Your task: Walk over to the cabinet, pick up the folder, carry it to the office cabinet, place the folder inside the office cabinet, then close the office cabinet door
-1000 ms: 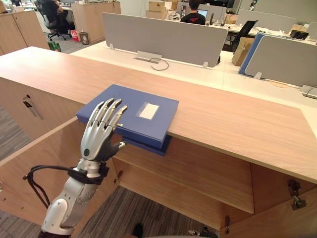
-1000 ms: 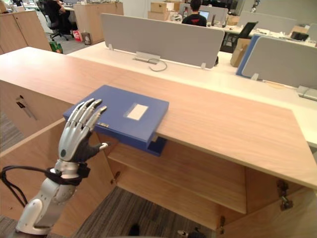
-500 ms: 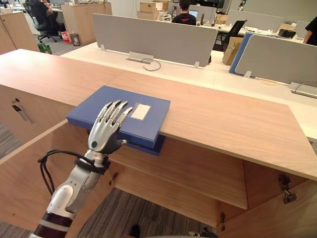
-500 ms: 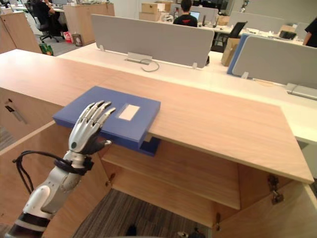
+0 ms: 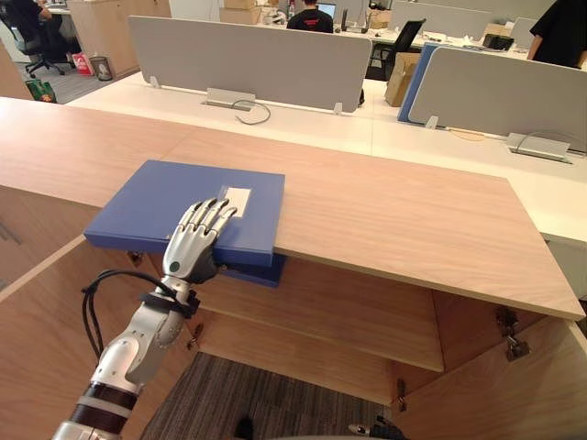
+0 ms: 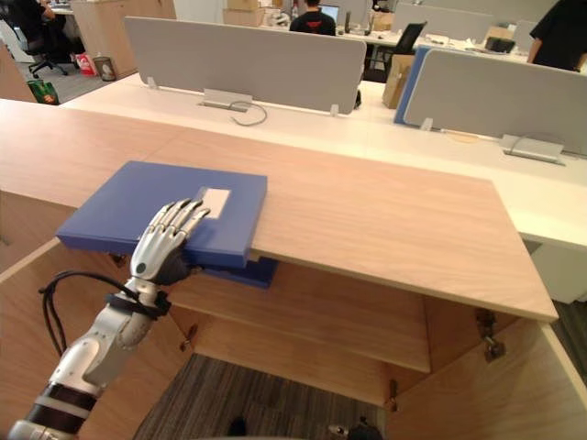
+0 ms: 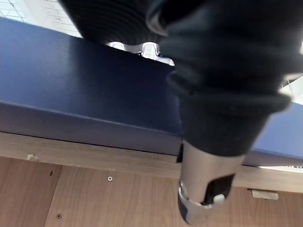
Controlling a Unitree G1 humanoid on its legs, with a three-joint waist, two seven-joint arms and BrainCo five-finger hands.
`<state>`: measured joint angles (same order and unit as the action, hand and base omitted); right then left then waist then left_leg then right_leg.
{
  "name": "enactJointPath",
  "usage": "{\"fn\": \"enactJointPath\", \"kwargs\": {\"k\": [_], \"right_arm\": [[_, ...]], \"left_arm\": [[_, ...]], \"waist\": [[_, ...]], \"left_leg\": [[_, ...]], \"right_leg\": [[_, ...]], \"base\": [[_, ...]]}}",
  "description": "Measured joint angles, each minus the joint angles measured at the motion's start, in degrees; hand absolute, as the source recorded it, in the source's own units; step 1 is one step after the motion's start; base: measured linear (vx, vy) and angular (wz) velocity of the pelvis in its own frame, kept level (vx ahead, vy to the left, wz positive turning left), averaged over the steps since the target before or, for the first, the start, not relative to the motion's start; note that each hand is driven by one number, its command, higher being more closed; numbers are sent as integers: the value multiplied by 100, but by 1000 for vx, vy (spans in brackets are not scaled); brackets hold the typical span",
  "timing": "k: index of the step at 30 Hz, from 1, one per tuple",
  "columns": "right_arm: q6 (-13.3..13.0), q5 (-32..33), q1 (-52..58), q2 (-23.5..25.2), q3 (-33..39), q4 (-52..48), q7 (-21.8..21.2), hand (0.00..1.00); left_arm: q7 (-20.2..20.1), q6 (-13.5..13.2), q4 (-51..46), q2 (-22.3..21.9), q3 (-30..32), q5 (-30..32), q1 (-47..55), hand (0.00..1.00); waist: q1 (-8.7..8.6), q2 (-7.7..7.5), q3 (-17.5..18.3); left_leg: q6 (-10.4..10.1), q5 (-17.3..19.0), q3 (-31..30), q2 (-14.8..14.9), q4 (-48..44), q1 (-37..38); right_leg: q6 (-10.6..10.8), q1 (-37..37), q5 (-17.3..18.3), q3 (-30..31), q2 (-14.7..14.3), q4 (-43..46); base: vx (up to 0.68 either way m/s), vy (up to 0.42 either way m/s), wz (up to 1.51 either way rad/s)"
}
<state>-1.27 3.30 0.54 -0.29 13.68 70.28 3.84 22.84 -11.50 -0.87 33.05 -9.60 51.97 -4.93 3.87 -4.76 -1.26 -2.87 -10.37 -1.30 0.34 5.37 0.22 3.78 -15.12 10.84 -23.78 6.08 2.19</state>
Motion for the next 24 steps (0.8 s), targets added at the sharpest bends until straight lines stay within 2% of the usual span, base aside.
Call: {"fn": "enactJointPath", "kwargs": {"k": [4, 5, 24], "right_arm": [[2, 0, 0, 0, 0, -40, -3, 0], [4, -1, 0, 1, -1, -40, -8, 0], [8, -1, 9, 1, 0, -82, -42, 0]], "left_arm": [[-9, 7, 56, -1, 21, 0, -34, 0], [-10, 6, 108, -4, 47, 0, -44, 100], [83, 104, 124, -182, 285, 221, -138, 100]], "waist": [[-14, 3, -2], [-16, 7, -5], [-126, 51, -37]], "left_leg": [[2, 16, 33, -1, 1, 12], [0, 25, 48, -2, 1, 20], [7, 97, 119, -12, 2, 85]], "right_leg": [[-1, 0, 0, 28, 10, -3], [-1, 0, 0, 42, 16, -3], [-4, -56, 4, 99, 36, -49]], "base": [[-3, 4, -5], [0, 9, -5], [0, 2, -1]]}}
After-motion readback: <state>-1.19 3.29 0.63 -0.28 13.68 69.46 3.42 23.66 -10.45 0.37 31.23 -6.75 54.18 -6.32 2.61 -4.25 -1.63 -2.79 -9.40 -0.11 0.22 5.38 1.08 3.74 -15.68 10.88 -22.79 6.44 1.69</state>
